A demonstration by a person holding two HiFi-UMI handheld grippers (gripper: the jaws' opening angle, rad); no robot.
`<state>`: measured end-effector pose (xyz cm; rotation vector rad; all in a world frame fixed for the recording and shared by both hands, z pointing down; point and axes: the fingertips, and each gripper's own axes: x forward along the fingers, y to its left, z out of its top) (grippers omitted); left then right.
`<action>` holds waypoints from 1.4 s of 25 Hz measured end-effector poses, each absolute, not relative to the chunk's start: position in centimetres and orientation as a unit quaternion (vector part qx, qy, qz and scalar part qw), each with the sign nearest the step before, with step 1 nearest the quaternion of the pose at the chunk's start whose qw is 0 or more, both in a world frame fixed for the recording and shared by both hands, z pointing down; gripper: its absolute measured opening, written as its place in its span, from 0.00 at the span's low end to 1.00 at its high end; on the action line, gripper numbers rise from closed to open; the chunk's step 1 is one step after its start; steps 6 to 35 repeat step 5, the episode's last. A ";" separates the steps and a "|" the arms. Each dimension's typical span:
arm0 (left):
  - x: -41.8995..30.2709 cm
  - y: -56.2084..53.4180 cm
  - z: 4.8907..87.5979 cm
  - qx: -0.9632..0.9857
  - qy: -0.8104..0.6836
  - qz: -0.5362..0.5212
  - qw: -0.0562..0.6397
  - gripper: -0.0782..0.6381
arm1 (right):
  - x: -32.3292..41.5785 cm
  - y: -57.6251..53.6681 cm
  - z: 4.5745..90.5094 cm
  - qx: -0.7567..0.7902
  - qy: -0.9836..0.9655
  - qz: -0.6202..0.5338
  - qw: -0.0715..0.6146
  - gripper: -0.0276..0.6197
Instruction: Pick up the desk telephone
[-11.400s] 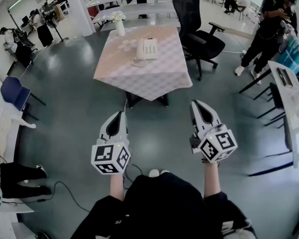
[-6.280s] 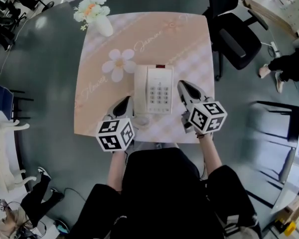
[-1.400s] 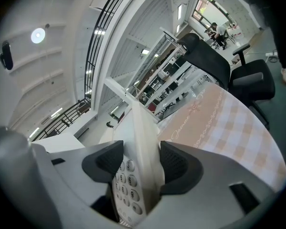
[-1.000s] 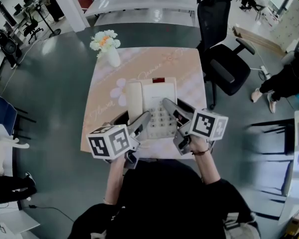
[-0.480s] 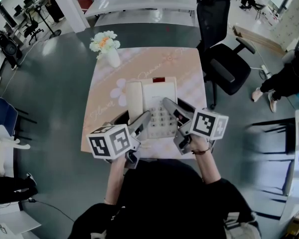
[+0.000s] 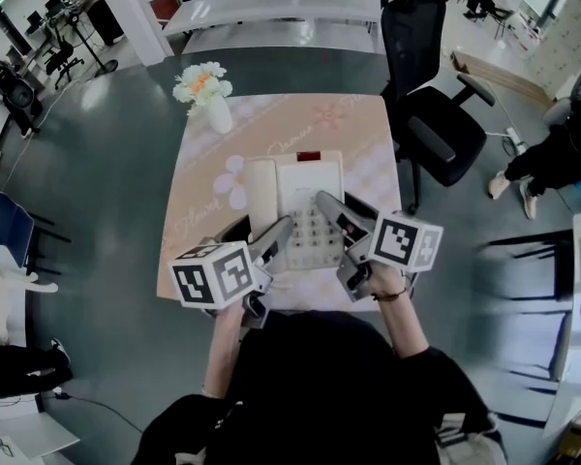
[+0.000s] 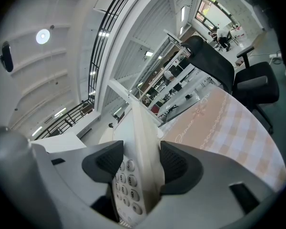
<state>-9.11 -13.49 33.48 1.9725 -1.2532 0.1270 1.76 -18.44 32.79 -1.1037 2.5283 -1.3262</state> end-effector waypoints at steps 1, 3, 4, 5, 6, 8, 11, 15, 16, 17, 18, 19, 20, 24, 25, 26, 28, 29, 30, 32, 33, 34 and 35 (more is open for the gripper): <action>-9.1 -13.5 33.4 0.776 -0.493 0.050 0.390 0.56 | 1.8 -18.5 32.7 -0.361 0.825 -0.434 0.040 0.40; -9.0 -13.6 33.3 0.776 -0.492 0.051 0.391 0.56 | 1.8 -18.5 32.7 -0.361 0.824 -0.435 0.040 0.40; -9.0 -13.6 33.3 0.776 -0.492 0.052 0.392 0.56 | 1.9 -18.6 32.7 -0.361 0.823 -0.436 0.040 0.40; -9.0 -13.6 33.3 0.776 -0.492 0.052 0.392 0.56 | 1.9 -18.6 32.7 -0.362 0.823 -0.436 0.039 0.40; -9.0 -13.6 33.3 0.776 -0.492 0.052 0.392 0.56 | 1.9 -18.6 32.7 -0.362 0.823 -0.436 0.039 0.40; -9.0 -13.6 33.3 0.776 -0.492 0.052 0.392 0.56 | 1.9 -18.6 32.7 -0.362 0.823 -0.436 0.039 0.40; -9.0 -13.6 33.3 0.776 -0.492 0.052 0.392 0.56 | 1.9 -18.6 32.7 -0.362 0.823 -0.436 0.039 0.40; -9.0 -13.6 33.3 0.776 -0.492 0.052 0.392 0.56 | 1.9 -18.6 32.7 -0.362 0.823 -0.436 0.039 0.40; -9.0 -13.6 33.3 0.776 -0.492 0.052 0.392 0.56 | 1.9 -18.6 32.7 -0.362 0.823 -0.436 0.039 0.40; -9.0 -13.6 33.3 0.776 -0.492 0.052 0.392 0.56 | 1.9 -18.6 32.7 -0.362 0.823 -0.436 0.039 0.40; -9.0 -13.6 33.3 0.776 -0.492 0.052 0.392 0.56 | 1.9 -18.6 32.7 -0.362 0.823 -0.436 0.039 0.40; -9.0 -13.6 33.3 0.776 -0.492 0.052 0.392 0.56 | 1.9 -18.6 32.7 -0.362 0.823 -0.436 0.039 0.40; -9.0 -13.6 33.3 0.776 -0.492 0.052 0.392 0.56 | 1.9 -18.6 32.7 -0.362 0.823 -0.436 0.039 0.40; -9.0 -13.6 33.3 0.776 -0.492 0.052 0.392 0.56 | 1.9 -18.6 32.7 -0.362 0.823 -0.436 0.039 0.40; -9.0 -13.6 33.3 0.776 -0.492 0.052 0.392 0.56 | 1.9 -18.6 32.7 -0.362 0.823 -0.436 0.039 0.40; -9.0 -13.6 33.3 0.776 -0.492 0.052 0.392 0.56 | 1.9 -18.6 32.7 -0.362 0.823 -0.436 0.039 0.40; -9.0 -13.6 33.3 0.776 -0.492 0.052 0.392 0.56 | 1.9 -18.6 32.7 -0.362 0.823 -0.436 0.039 0.40; -9.0 -13.6 33.3 0.776 -0.492 0.052 0.392 0.56 | 1.9 -18.6 32.7 -0.362 0.823 -0.436 0.039 0.40; -9.0 -13.6 33.3 0.776 -0.492 0.052 0.392 0.56 | 1.9 -18.6 32.7 -0.362 0.823 -0.436 0.039 0.40; -9.0 -13.6 33.3 0.776 -0.492 0.052 0.392 0.56 | 1.9 -18.6 32.7 -0.362 0.823 -0.436 0.039 0.40; -9.0 -13.6 33.3 0.776 -0.492 0.052 0.392 0.56 | 1.9 -18.6 32.7 -0.362 0.823 -0.436 0.039 0.40; -9.0 -13.6 33.3 0.776 -0.492 0.052 0.392 0.56 | 1.9 -18.6 32.7 -0.362 0.823 -0.436 0.039 0.40; -9.0 -13.6 33.3 0.776 -0.492 0.052 0.392 0.56 | 1.9 -18.6 32.7 -0.362 0.823 -0.436 0.039 0.40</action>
